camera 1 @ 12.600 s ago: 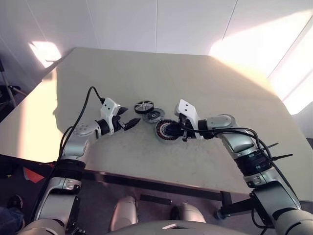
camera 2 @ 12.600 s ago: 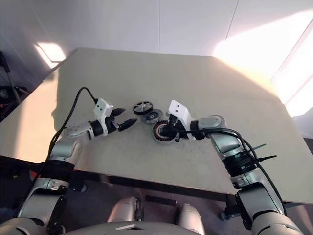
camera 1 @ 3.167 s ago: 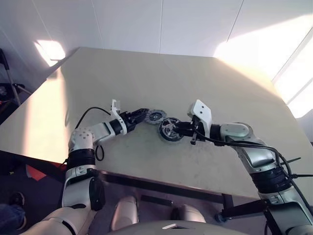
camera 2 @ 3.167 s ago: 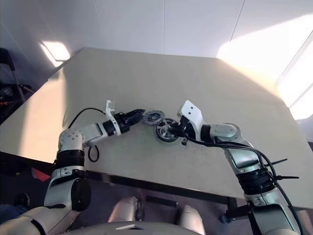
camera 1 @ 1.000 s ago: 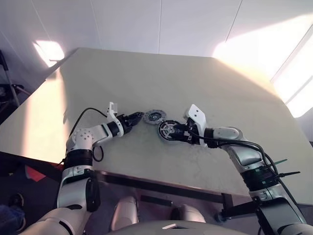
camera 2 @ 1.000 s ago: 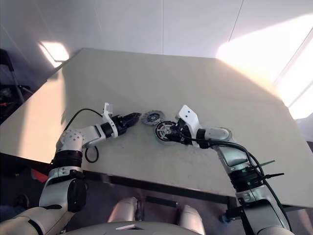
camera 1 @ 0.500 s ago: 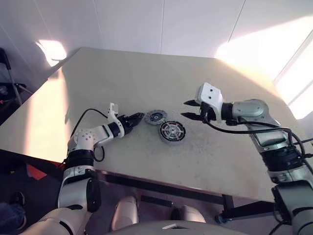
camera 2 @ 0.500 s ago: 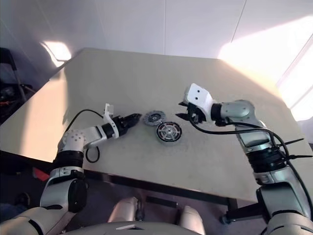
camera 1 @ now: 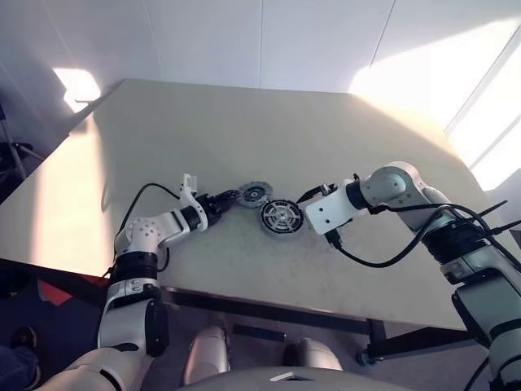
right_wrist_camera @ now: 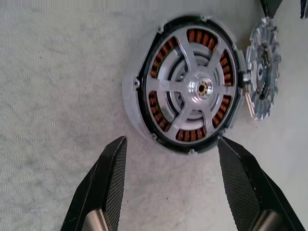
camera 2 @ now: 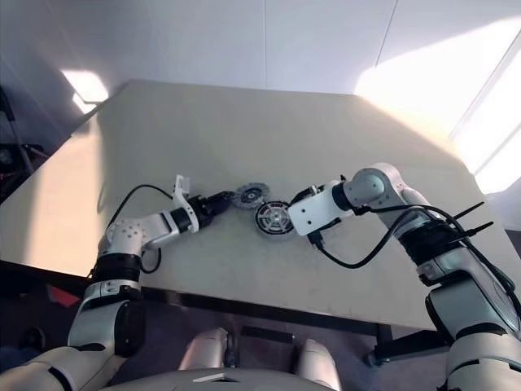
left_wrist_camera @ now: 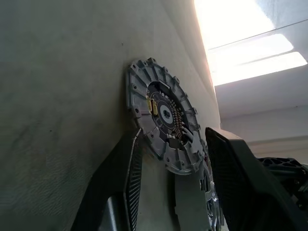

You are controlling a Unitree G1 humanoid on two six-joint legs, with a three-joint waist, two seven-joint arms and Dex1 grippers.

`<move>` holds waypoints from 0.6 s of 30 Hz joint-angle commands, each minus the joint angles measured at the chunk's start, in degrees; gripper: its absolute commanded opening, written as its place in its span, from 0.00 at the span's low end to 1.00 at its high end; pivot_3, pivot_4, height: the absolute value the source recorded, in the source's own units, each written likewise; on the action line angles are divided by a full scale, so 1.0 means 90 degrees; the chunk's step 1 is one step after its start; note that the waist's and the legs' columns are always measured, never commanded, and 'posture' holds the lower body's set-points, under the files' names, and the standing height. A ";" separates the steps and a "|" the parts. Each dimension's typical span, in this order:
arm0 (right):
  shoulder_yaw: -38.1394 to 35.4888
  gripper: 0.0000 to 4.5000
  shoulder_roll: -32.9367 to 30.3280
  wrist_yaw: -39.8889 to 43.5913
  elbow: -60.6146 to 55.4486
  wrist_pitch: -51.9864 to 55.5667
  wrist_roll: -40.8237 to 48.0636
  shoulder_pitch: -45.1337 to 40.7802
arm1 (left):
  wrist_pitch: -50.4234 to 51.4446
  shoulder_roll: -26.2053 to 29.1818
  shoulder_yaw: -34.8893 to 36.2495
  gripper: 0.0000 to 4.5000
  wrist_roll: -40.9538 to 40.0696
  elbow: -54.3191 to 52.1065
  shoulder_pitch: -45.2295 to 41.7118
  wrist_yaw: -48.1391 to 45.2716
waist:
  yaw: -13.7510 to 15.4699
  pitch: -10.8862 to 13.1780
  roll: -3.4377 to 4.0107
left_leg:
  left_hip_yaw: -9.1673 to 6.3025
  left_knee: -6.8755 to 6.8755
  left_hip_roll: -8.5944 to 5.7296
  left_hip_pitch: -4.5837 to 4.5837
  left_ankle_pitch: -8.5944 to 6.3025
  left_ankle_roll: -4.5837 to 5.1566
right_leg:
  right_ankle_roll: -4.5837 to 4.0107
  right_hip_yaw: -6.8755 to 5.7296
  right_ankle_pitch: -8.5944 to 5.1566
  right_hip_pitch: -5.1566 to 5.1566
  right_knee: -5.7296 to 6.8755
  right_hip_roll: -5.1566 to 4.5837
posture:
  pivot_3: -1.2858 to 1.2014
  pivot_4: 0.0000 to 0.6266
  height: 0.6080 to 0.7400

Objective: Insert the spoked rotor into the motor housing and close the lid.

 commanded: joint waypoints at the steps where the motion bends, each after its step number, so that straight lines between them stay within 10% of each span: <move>1: -0.0004 0.74 0.0099 0.0021 -0.0067 -0.0162 -0.0073 -0.0143 | -0.0062 0.0010 0.0114 0.49 -0.0117 -0.0275 -0.0056 0.0020 | 0.0000 0.0000 0.0000 | 0.0000 0.0006 0.0000 0.0001 -0.0004 -0.0002 | 0.0000 0.0000 0.0000 0.0003 0.0002 0.0000 | 0.52 0.00 1.00; 18: 0.0335 0.70 0.0632 -0.0440 0.2057 -0.0796 -0.0831 -0.0549 | 0.0155 -0.0153 0.0071 0.49 -0.0180 -0.0753 0.0147 0.0206 | -0.0015 0.0000 -0.0002 | -0.0003 0.0034 0.0000 0.0051 -0.0010 -0.0015 | 0.0000 0.0006 0.0001 0.0050 0.0029 -0.0003 | 0.52 0.00 1.00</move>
